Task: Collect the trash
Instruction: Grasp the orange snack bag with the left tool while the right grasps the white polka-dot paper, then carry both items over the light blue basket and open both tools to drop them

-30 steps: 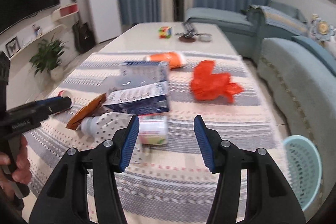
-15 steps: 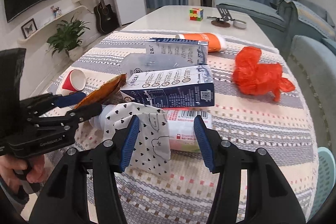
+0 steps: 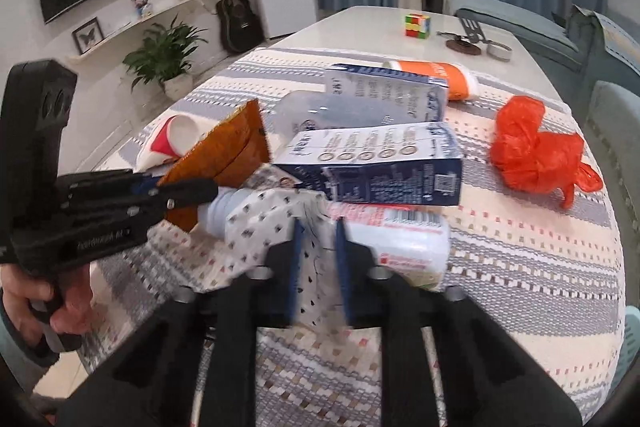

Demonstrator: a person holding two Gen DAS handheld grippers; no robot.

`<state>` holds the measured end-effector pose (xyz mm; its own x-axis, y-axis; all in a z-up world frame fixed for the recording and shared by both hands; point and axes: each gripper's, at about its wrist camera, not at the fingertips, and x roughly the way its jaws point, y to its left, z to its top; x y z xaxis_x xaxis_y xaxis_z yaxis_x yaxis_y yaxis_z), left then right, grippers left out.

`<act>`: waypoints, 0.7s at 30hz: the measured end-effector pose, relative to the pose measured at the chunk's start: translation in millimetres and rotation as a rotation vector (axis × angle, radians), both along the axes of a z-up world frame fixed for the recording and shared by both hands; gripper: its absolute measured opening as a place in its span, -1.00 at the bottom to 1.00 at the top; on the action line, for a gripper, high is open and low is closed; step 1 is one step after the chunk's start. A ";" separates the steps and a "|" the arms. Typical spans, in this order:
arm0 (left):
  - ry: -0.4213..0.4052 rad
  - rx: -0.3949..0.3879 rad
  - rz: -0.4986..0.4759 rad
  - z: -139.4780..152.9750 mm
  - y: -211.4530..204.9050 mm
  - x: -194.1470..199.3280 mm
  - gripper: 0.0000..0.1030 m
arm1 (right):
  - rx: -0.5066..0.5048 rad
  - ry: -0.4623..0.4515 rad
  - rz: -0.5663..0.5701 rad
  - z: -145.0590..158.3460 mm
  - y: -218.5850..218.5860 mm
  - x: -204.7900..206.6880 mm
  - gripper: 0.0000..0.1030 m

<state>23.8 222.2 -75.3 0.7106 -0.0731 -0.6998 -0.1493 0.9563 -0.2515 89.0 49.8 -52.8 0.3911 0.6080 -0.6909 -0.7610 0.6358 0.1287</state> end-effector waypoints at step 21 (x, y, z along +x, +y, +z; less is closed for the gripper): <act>-0.257 -0.046 -0.273 96.5 -111.8 -11.5 -1.00 | 0.094 -0.238 -0.354 89.8 -150.1 -29.1 -0.97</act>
